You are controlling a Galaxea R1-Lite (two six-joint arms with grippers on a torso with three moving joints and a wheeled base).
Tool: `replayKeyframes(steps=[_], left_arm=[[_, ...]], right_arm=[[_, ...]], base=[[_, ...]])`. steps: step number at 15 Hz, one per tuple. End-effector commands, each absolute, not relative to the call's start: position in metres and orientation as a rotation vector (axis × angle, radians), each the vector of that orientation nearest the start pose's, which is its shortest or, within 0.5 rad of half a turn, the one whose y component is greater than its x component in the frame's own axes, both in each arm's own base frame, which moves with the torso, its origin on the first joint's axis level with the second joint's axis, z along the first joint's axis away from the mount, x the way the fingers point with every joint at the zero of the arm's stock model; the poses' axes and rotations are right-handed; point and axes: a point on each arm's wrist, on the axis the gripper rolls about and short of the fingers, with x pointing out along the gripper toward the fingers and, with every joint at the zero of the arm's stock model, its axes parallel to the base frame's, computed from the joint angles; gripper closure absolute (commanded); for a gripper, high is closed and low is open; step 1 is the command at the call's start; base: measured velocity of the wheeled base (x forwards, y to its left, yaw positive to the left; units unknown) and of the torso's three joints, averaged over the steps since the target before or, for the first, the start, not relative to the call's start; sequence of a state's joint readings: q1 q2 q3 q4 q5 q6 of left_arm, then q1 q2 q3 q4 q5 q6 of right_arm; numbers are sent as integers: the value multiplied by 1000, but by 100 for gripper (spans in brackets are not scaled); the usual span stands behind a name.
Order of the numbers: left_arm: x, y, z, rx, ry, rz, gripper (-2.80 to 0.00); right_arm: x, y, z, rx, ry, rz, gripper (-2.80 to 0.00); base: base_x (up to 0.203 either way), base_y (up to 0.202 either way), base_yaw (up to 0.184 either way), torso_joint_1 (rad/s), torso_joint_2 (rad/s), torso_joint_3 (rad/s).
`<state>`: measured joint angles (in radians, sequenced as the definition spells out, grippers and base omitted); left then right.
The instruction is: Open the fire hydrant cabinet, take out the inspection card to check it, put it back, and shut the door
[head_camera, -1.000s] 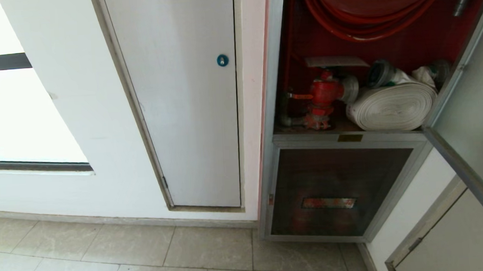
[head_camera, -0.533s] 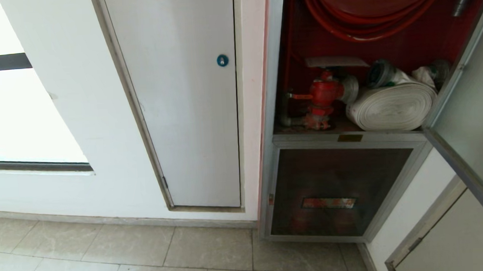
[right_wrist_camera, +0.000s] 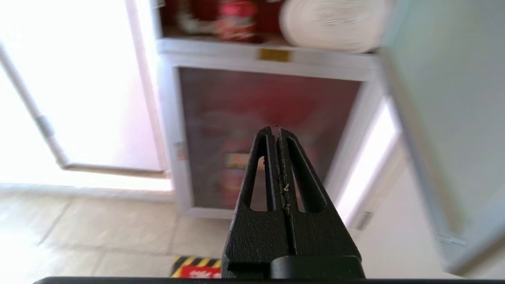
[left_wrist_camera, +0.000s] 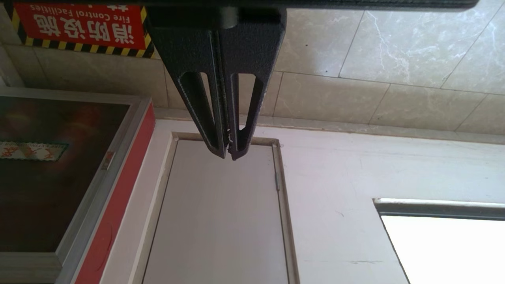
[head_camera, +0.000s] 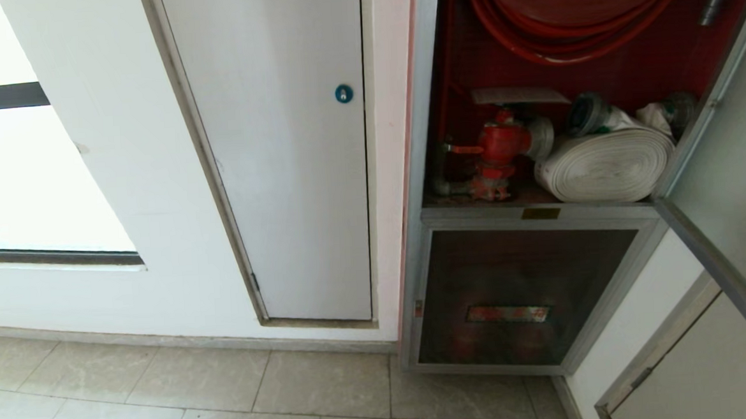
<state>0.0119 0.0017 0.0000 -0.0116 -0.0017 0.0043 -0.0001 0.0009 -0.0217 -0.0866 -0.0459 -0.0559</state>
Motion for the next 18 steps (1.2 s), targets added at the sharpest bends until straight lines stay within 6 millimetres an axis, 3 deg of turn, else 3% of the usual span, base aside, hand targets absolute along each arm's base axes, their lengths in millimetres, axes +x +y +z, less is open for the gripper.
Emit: replayKeyframes(steps=[1,8,10,18], left_arm=[[-22,0,76,5,-5,11,0],[-22,0,76,5,-5,11,0],[-22,0,76,5,-5,11,0],[-22,0,76,5,-5,11,0]], right_arm=[[-23,0,85,-42,-88,-12,0],[-23,1,82,-30,-58,26,0],[-23,0,75,-35,22,24,0],[-23,0,76,-37,15,23,0]], base=[[0,0,0,0,0,0],[0,0,0,0,0,0],[0,0,0,0,0,0],[0,0,0,0,0,0]])
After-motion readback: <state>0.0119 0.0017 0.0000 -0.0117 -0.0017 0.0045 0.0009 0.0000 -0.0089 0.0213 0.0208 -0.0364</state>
